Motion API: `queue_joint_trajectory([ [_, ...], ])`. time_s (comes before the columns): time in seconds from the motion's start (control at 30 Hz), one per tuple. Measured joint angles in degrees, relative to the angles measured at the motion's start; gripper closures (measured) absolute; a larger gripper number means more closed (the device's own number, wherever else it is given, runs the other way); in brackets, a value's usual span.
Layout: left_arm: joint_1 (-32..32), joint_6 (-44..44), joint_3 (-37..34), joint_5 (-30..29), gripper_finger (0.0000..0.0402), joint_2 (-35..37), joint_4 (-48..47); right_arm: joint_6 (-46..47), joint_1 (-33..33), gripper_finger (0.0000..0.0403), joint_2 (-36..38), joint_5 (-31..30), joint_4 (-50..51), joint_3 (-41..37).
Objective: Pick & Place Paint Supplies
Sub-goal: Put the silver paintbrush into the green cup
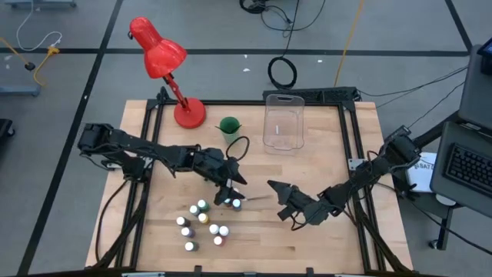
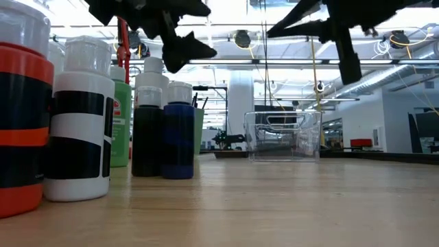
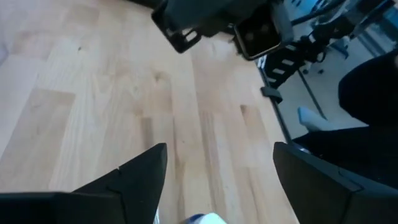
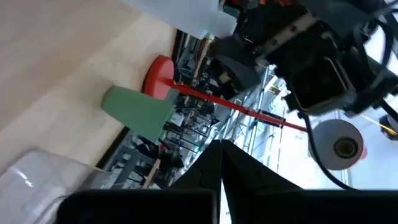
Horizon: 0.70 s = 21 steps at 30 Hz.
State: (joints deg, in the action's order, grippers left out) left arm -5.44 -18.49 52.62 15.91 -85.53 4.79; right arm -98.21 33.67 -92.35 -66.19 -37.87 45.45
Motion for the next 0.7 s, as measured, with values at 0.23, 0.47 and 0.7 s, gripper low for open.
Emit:
queue_joint_trajectory([
  [0.23,0.3,1.5,0.0,-2.24,0.0125,-1.54,-1.45,16.72,-3.34,0.0403,0.0,-2.87,-0.81,-0.34],
  [0.47,0.03,3.42,0.02,-2.44,0.0149,0.21,-4.19,51.94,-2.83,0.0403,0.4,2.28,13.31,-1.22],
  [0.7,-0.11,4.93,0.0,-5.14,0.0162,1.21,-6.59,89.24,-6.07,0.0384,3.18,42.83,22.6,-1.2],
])
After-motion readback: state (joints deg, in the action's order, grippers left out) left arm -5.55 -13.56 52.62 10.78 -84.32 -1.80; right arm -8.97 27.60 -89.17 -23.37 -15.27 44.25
